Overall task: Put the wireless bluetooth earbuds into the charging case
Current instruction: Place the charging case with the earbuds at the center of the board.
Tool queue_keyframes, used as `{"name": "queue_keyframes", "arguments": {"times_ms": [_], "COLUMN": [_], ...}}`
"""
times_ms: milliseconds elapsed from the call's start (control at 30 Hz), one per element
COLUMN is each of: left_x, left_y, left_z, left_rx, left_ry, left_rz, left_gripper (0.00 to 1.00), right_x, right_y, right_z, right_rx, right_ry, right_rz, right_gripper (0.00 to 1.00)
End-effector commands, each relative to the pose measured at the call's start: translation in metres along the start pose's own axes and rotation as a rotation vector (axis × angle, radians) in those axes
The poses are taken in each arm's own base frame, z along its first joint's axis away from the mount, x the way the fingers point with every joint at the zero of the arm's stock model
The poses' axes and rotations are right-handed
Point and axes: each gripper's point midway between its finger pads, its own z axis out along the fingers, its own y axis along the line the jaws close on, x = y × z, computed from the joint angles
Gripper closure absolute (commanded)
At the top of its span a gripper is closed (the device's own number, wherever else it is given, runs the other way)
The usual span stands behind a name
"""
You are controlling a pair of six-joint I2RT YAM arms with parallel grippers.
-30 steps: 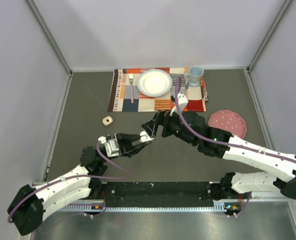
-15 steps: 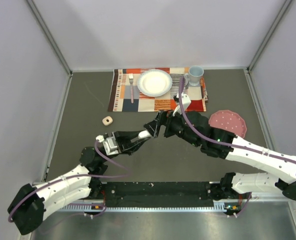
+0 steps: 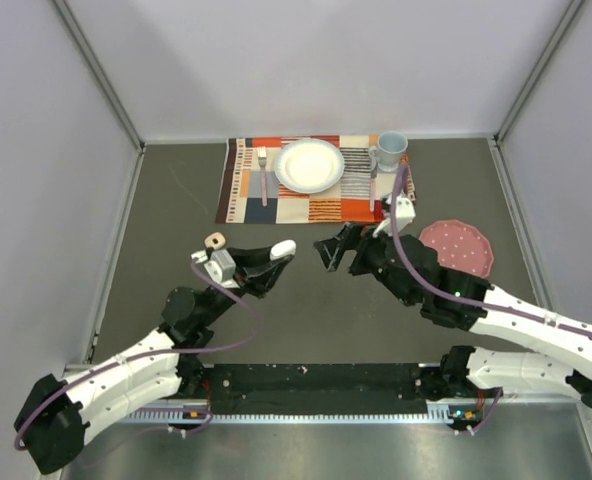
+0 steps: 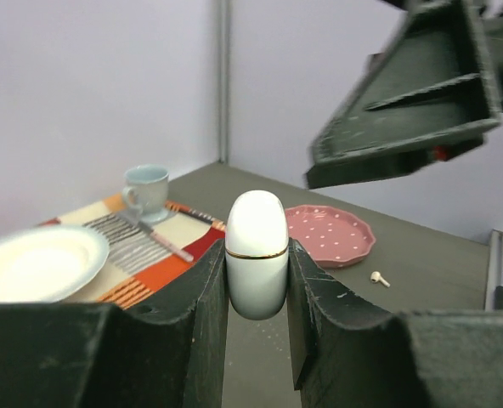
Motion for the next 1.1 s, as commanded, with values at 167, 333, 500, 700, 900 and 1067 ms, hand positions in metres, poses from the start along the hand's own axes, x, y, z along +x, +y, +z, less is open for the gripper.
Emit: {"name": "queue_keyframes", "arguments": {"times_ms": [167, 333, 500, 700, 900, 1067], "left_x": [0.025, 0.048, 0.089, 0.127, 0.17, 0.203], "left_y": [0.033, 0.034, 0.039, 0.042, 0.048, 0.055], "left_z": [0.022, 0.053, 0.075, 0.092, 0.099, 0.096], "left_rx": [-0.181, -0.176, -0.222, -0.242, -0.302, -0.383], "left_ry": [0.178, 0.243, 0.294, 0.333, 0.375, 0.449], "left_rz": [-0.148, -0.325, -0.529, -0.672, -0.814, -0.862], "left_gripper": [1.0, 1.0, 1.0, 1.0, 1.0, 1.0], "right_x": [-0.037, -0.036, -0.034, -0.036, -0.045, -0.051], "right_y": [-0.063, -0.065, -0.063, -0.066, -0.072, -0.077], "right_z": [-0.031, -0.037, -0.037, -0.043, -0.05, -0.054], "right_rx": [0.126, 0.087, 0.074, 0.082, 0.099, 0.121], "right_ry": [-0.203, -0.184, -0.155, -0.156, -0.189, -0.211], "right_rz": [0.141, 0.131, 0.101, 0.107, 0.087, 0.071], "right_gripper": [0.04, 0.04, 0.04, 0.03, 0.03, 0.02]}}
